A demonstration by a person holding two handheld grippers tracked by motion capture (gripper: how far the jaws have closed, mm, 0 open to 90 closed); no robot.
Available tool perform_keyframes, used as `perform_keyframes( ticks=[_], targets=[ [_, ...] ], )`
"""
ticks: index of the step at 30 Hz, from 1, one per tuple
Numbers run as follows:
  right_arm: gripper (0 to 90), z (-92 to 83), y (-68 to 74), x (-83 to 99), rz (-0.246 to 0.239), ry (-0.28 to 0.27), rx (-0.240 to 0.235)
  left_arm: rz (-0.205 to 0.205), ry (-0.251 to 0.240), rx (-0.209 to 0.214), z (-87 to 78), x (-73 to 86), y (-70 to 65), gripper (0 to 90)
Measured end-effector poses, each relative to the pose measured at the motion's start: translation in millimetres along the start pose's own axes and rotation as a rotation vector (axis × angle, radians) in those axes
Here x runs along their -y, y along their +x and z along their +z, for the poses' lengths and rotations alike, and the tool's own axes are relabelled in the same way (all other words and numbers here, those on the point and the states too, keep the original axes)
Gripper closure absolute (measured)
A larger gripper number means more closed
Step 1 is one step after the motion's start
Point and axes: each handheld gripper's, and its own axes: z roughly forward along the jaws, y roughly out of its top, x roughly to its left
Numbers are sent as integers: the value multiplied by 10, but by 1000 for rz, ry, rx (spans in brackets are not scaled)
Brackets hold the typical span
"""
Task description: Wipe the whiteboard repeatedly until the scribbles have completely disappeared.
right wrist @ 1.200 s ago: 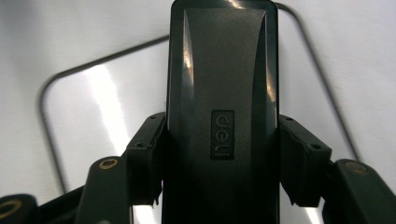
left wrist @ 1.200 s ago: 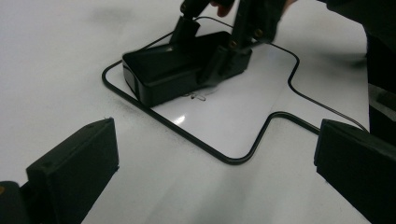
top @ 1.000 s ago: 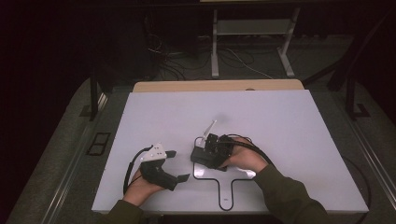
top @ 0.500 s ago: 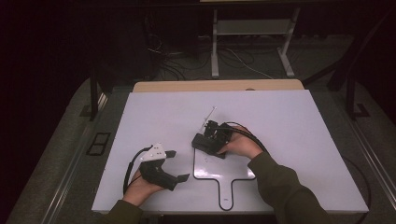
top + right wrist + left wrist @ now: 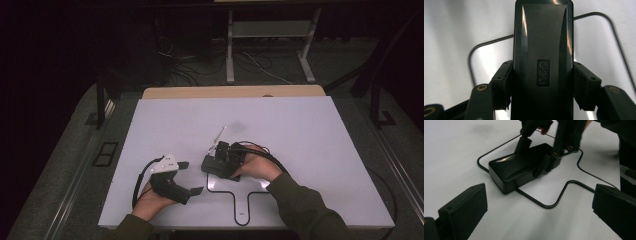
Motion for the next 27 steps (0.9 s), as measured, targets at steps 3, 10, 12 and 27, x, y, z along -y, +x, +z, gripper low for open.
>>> perform_keyframes(
  ticks=[3,10,12,27],
  targets=[
    [386,-5,57,13,-11,-2,-4,-1,0,-1,0,0,1,0],
    [386,7,-106,-18,20,-6,12,2,5,-1,-5,-1,8,0],
    [386,11,-175,-36,32,-1,38,2,2,0,-5,0,9,0],
    [386,0,-67,-14,15,9,36,3,0,-3,-18,-3,6,0]
  ],
)
